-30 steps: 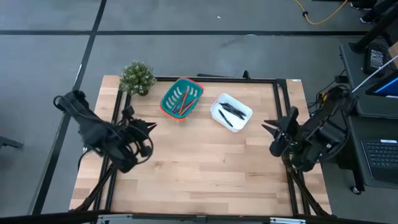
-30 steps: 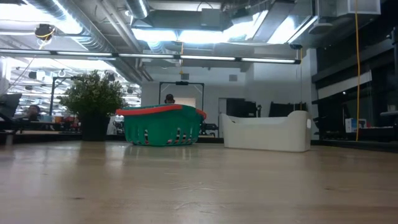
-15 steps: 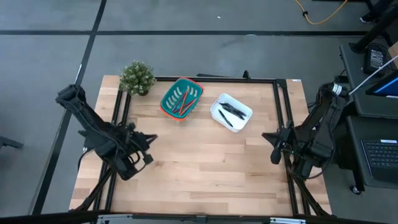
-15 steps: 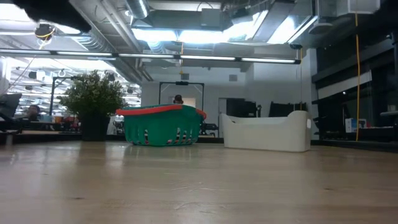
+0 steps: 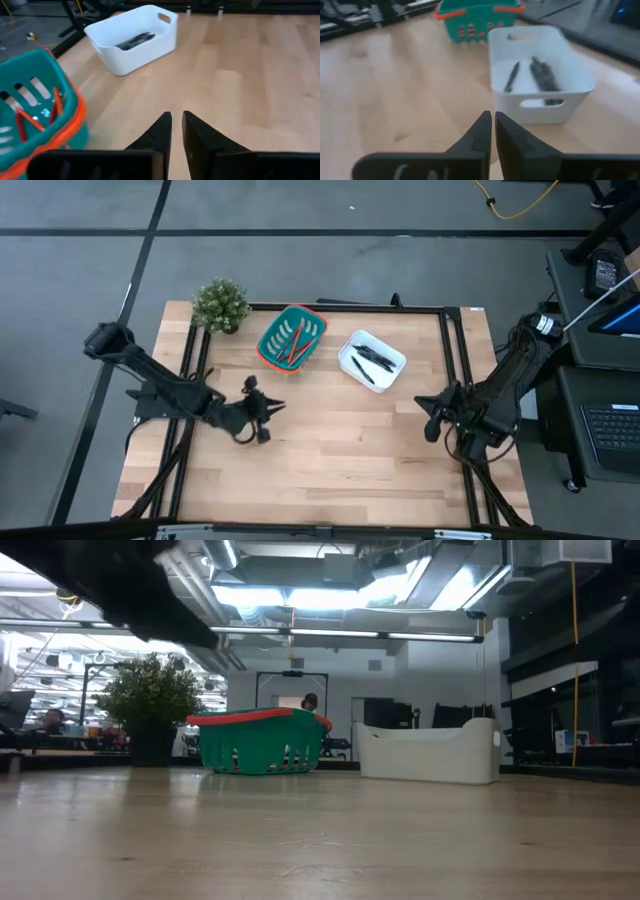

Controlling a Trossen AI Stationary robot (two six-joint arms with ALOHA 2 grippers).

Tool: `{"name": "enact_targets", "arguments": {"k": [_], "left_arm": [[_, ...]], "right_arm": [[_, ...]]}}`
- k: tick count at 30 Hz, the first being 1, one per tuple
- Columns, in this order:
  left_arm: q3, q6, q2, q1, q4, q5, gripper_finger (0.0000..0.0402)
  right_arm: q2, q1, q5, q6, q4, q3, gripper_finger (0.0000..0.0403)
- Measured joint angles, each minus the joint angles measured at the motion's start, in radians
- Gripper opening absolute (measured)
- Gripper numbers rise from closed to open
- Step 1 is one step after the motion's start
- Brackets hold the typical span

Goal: Sort pens & pencils
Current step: Return to Home Position

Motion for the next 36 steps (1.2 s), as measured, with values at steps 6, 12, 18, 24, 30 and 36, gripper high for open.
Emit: {"name": "enact_targets", "arguments": {"k": [6, 12, 18, 24, 30, 36], "left_arm": [[-0.015, 0.129, 0.000, 0.153, 0.049, 0.098, 0.0026], [-0.049, 0.192, -0.014, 0.245, 0.069, 0.134, 0.0015], [-0.279, 0.254, -0.107, 0.316, 0.419, 0.198, 0.0004], [-0.405, 0.282, -0.243, 0.393, 0.445, 0.210, 0.0003], [-0.512, 0.254, -0.302, 0.558, 0.437, 0.343, 0.0013], [-0.516, 0.297, -0.307, 0.672, 0.457, 0.534, 0.0008]], "right_arm": [[-0.089, -0.085, 0.070, -0.080, -0.160, 0.064, 0.0029], [-0.254, -0.073, 0.129, -0.104, -0.317, 0.091, 0.0030], [-0.440, -0.026, 0.164, -0.103, -0.353, 0.022, 0.0030], [-0.520, 0.002, 0.201, -0.148, -0.336, 0.026, 0.0030], [-0.523, 0.001, 0.208, -0.165, -0.323, 0.018, 0.0030], [-0.518, 0.000, 0.211, -0.162, -0.282, -0.018, 0.0030]]}}
